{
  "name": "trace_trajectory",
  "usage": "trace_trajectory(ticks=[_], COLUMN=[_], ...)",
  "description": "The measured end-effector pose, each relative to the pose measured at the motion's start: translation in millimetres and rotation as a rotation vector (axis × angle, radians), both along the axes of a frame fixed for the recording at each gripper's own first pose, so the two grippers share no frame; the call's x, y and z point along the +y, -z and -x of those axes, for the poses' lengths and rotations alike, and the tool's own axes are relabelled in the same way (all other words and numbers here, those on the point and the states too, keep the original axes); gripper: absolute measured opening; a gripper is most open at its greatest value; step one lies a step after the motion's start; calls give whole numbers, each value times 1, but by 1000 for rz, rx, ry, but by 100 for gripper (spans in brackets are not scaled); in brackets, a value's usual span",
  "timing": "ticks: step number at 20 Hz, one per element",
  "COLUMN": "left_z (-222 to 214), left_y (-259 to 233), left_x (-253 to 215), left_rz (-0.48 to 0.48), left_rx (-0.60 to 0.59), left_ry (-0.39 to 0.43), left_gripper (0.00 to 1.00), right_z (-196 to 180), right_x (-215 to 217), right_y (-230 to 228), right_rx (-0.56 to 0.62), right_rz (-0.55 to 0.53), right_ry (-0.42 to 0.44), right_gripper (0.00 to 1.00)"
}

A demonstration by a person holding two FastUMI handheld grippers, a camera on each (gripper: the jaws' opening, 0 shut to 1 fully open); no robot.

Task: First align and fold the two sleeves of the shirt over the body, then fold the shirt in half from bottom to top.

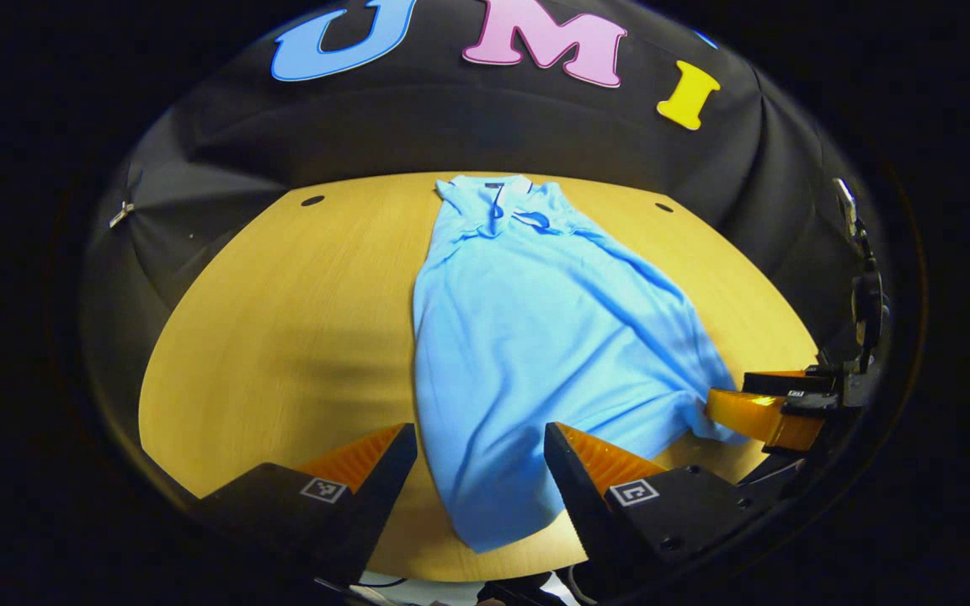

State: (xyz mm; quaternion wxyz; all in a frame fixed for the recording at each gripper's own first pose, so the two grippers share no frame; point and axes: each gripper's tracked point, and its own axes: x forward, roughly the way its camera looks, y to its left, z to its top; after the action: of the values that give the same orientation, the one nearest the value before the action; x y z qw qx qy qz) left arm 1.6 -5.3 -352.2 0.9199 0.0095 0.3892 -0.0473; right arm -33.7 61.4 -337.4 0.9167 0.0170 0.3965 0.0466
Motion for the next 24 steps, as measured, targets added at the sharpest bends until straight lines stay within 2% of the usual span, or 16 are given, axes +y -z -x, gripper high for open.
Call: trace_trajectory(ticks=[3,5,7,8,9,10,12,13,14,15,16,19,20,22,23,24], left_z=[3,4,1,3,3,3,-2,-2,-2,-3,-3,-3,-4,-8,-11,-17], left_y=[17,19,20,22,20,19,19,19,19,19,19,18,16,4,-4,-14], left_x=[8,3,-5,-9,-11,-13,-22,-22,-23,-23,-23,-22,-21,-24,-27,-29], left_rz=[-28,-69,-56,-52,-50,-43,-17,-17,-12,3,22,24,19,18,22,25], left_rx=[28,16,12,29,31,34,25,21,26,34,45,85,94,95,92,85], left_ry=[-11,36,55,49,40,26,18,18,15,10,3,-6,-13,-18,-16,-14], left_gripper=[98,97,98,75,74,56,17,14,7,7,7,6,6,6,6,6], right_z=[2,1,-1,-5,-4,-8,-6,-9,-6,-7,-7,-7,-8,-12,-17,-23], right_x=[3,5,0,0,1,2,3,3,4,3,4,3,4,5,7,8], right_y=[9,10,11,9,9,11,11,10,11,9,11,11,11,3,-4,-14], right_rx=[8,6,17,17,29,36,45,47,60,67,76,121,138,155,155,148], right_rz=[48,71,100,93,86,72,49,46,36,26,23,10,0,-27,-43,-57], right_ry=[-37,-54,-32,-25,-21,-14,-5,-23,-34,-51,-74,-102,-101,-101,-104,-108], right_gripper=[99,98,84,65,46,41,6,7,7,0,5,5,11,10,0,0])
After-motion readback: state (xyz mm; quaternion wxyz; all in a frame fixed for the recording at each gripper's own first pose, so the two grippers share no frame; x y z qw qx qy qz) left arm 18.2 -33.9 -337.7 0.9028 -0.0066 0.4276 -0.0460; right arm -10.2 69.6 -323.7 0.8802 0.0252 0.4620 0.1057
